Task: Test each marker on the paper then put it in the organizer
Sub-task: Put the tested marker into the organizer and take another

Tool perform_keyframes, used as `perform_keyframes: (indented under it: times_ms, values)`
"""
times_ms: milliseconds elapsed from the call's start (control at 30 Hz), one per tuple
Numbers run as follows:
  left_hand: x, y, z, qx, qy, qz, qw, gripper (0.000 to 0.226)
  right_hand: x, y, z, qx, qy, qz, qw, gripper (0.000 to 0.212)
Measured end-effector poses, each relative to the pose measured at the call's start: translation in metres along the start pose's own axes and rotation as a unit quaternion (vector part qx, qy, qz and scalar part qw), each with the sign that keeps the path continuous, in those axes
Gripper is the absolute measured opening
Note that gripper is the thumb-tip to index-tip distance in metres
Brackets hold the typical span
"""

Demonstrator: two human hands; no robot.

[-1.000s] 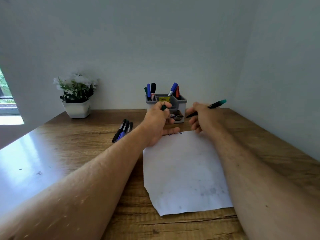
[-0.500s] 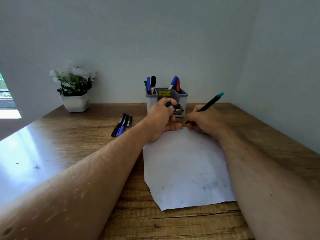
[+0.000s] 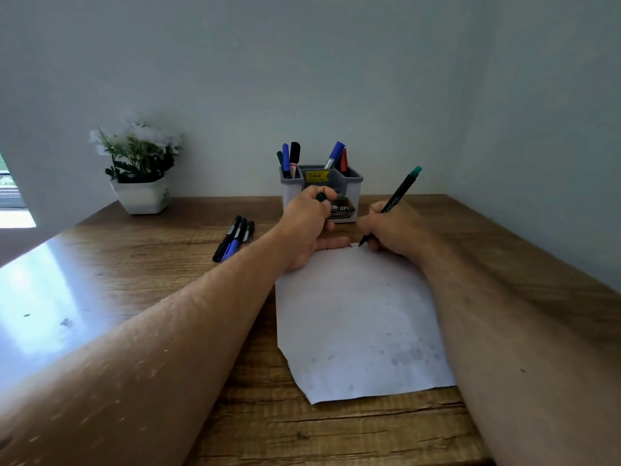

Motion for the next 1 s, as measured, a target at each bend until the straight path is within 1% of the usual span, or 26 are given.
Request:
perform_keyframes:
  times_ms: [167,367,500,633,767,867,1000]
  values:
    - [0.0002,0.0002,0.0002,0.003,0.001,0.000,1.000,0.024,-0.0010,0.0004,0.0001,-0.006,0.014,-0.007,1.000,0.025]
    - [0.0016,-0.0014,0.0005,0.003,0.004,0.007,1.000,0.023,-0.0014,-0.0001,0.0007,-0.009,0.014,-0.007,1.000,0.025]
    - [0.0026,-0.0021,0.0006,0.004,0.003,0.009,1.000,0.023,-0.0001,0.0006,-0.0011,0.003,0.015,0.000,1.000,0.025]
    - [0.0026,-0.0029,0.0016,0.004,0.004,0.009,1.000,0.023,0.0006,-0.0006,0.0021,-0.025,0.023,0.002,0.999,0.027]
    - [0.0036,-0.0049,0.0016,0.004,0.006,0.011,1.000,0.022,0.0021,0.0005,0.0019,-0.014,0.034,0.000,0.999,0.027]
    - [0.0046,-0.0066,0.0024,0.003,0.004,0.012,1.000,0.023,0.0004,0.0005,0.0057,-0.028,0.041,-0.011,0.999,0.023]
    - [0.0053,-0.0075,0.0024,0.005,0.001,0.016,1.000,0.023,0.0003,-0.0019,0.0066,-0.035,0.043,-0.011,0.998,0.022]
Point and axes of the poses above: each hand's wrist, its own y-axis away from the middle knuckle, its own z-axis out of the back of the hand, x = y × z, the point moved 9 cm from there along -y, towards the middle knuckle, and after that the axes turned 3 degrees about y, right-handed, at the moved point
